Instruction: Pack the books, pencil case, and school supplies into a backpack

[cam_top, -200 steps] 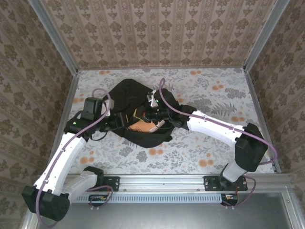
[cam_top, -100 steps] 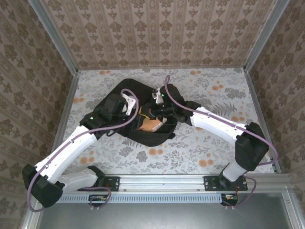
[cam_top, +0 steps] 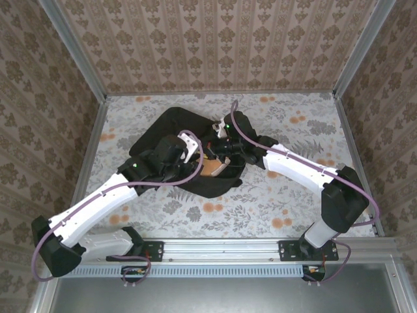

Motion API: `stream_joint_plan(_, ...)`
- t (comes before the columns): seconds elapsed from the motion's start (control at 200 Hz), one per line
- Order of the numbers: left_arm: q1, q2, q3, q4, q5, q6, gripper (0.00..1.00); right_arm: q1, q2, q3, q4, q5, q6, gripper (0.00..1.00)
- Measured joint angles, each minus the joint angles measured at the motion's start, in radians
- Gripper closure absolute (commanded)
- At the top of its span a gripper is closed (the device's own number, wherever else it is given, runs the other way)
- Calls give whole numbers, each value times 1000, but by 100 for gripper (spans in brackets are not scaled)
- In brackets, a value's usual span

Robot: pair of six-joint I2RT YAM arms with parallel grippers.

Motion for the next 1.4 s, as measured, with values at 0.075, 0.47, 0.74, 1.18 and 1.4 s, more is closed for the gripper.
stream_joint_plan(0.075,-8,0,0,0,-10,2,41,-1,0,0,10,-2,8,100)
stream_joint_plan(0.47,-18,59,19,-4,-60,6,100,-6,0,0,28,-6,31,92)
stream_joint_plan(0.74,-16,57,36,-26,-36,2,100,-13,0,0,21,-9,-24,42)
stream_joint_plan(1.18,32,-52,-95,27,146,-153,100,-43,-454,-332,9,138,-561,42)
stream_joint_plan(1.4,40,-94,-157,75,220,-228,100,-43,-551,-488,89,159,-946,55)
